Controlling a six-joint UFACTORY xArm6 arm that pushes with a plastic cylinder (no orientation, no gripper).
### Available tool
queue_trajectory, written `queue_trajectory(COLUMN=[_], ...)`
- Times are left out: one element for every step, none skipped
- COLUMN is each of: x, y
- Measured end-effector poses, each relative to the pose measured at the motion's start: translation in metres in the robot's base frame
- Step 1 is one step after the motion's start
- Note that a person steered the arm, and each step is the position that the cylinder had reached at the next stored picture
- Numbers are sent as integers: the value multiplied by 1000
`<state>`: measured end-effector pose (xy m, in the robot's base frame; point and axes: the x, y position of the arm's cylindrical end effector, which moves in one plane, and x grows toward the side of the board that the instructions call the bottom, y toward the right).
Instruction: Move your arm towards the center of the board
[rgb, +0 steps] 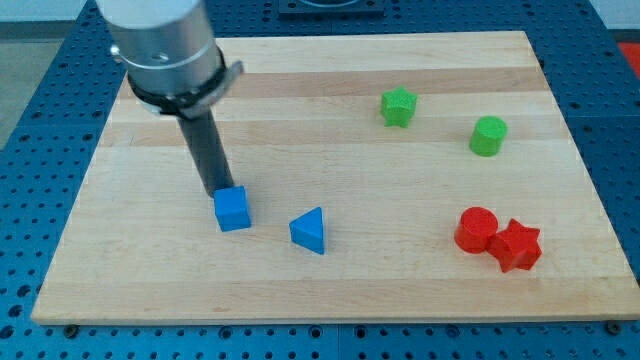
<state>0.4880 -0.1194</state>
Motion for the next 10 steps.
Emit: queue_trajectory(x=[29,15,11,37,-23,-21,16,65,66,66], y=[37,72,107,107,89,4,-54,-11,36,31])
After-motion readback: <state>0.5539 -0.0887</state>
